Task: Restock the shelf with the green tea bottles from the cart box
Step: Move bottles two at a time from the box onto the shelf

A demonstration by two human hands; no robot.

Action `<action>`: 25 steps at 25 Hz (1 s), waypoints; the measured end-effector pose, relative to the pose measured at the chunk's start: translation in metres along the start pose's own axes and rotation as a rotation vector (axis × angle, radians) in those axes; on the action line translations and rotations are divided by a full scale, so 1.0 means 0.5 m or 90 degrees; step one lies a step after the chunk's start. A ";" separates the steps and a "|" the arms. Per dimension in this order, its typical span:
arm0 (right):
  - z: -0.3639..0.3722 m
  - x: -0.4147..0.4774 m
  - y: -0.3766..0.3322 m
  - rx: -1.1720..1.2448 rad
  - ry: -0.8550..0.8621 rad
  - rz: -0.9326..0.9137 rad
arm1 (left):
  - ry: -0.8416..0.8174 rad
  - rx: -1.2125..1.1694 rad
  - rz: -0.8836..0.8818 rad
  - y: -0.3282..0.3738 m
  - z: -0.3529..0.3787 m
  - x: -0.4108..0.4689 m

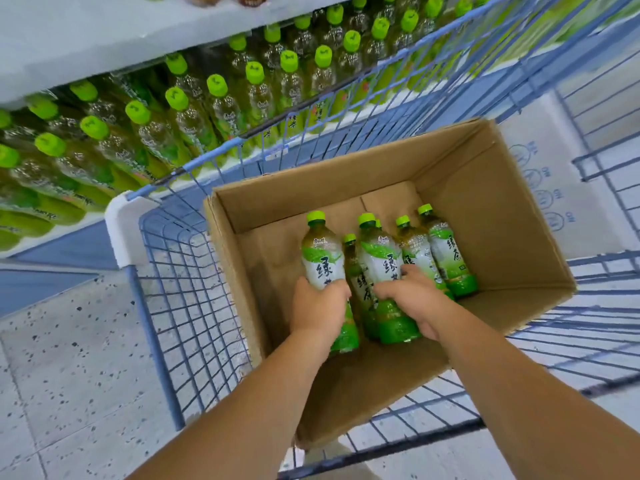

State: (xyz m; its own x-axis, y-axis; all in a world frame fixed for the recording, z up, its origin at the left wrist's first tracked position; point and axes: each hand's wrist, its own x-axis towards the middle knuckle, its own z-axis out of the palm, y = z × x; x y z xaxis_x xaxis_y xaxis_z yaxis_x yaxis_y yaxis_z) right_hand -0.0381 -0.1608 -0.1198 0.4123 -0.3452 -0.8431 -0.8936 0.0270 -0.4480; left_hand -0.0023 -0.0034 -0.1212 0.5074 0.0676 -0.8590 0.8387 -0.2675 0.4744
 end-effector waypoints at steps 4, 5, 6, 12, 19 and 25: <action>0.016 -0.081 -0.018 0.089 0.053 -0.056 | -0.077 0.091 0.097 0.025 -0.039 -0.060; 0.021 -0.095 -0.022 0.106 0.066 -0.069 | -0.084 0.116 0.123 0.033 -0.048 -0.069; 0.025 -0.110 -0.026 0.113 0.077 -0.089 | -0.088 0.136 0.149 0.041 -0.056 -0.078; 0.027 -0.161 -0.061 0.098 0.128 -0.195 | -0.063 0.166 0.268 0.094 -0.098 -0.128; 0.007 -0.255 -0.166 0.026 0.152 -0.313 | -0.058 0.071 0.365 0.188 -0.189 -0.200; 0.108 -0.329 -0.318 -0.015 0.099 -0.390 | 0.026 0.024 0.436 0.284 -0.360 -0.235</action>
State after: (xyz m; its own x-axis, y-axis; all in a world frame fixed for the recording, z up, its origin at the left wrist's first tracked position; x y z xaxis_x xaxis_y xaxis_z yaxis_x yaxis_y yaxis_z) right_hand 0.0457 -0.0575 0.0738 0.8211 -0.4242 -0.3819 -0.5081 -0.2385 -0.8276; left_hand 0.0927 0.1238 0.0816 0.9282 -0.0933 -0.3601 0.3194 -0.2961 0.9001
